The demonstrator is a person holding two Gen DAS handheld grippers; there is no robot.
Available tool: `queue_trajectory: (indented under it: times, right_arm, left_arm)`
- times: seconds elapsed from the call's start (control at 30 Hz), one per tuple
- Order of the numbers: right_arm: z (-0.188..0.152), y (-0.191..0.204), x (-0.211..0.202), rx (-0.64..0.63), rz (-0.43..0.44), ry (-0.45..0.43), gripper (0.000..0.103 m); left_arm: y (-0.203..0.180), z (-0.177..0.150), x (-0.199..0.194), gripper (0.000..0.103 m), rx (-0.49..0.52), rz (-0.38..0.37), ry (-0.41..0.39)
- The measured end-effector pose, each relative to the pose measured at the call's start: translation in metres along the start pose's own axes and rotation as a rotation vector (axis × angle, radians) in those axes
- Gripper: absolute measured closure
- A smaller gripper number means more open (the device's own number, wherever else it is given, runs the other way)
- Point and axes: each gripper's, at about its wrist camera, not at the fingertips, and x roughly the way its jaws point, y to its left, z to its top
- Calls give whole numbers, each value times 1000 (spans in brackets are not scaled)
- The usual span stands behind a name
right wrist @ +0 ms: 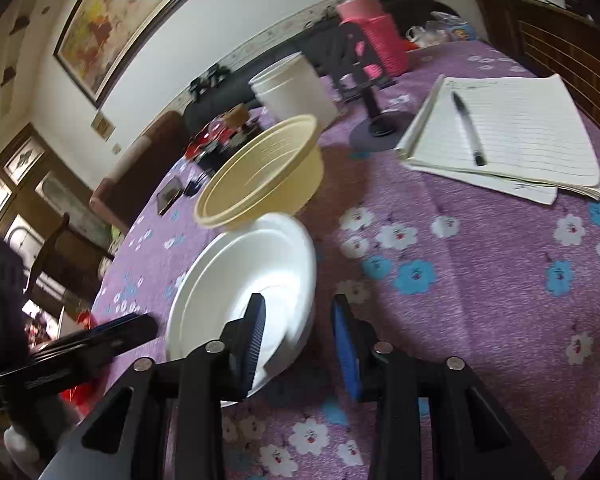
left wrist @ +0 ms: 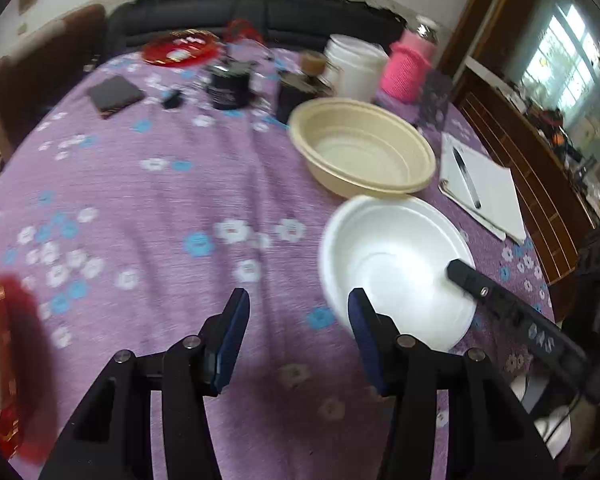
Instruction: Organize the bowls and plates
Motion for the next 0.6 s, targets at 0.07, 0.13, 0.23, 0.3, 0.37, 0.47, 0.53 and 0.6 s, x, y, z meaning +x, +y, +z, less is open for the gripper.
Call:
queue_trajectory:
  times: [0.07, 0.13, 0.23, 0.3, 0.37, 0.47, 0.53, 0.6]
  right_arm:
    - [1, -1, -7, 2, -29, -42, 66]
    - [0, -1, -15, -16, -97, -100, 66]
    - [3, -2, -20, -27, -252, -144, 60]
    - [6, 1, -32, 2, -275, -161, 60]
    - [4, 10, -49, 3, -266, -183, 60]
    - [-3, 33, -75, -17, -266, -214, 51]
    - [-7, 46, -88, -29, -268, -224, 43]
    - [-9, 58, -96, -48, -274, -225, 41]
  left_arm:
    - [9, -5, -19, 52, -5, 25, -42]
    - [18, -12, -40, 47, -7, 53, -95]
    - [29, -23, -76, 34, -4, 99, -196]
    - [34, -30, -98, 31, 20, 133, -262]
    - [36, -36, -116, 27, 49, 176, -327]
    - [35, -45, -137, 17, 86, 258, -430]
    - [32, -50, -147, 6, 101, 299, -480]
    - [32, -53, -154, 5, 107, 292, -500]
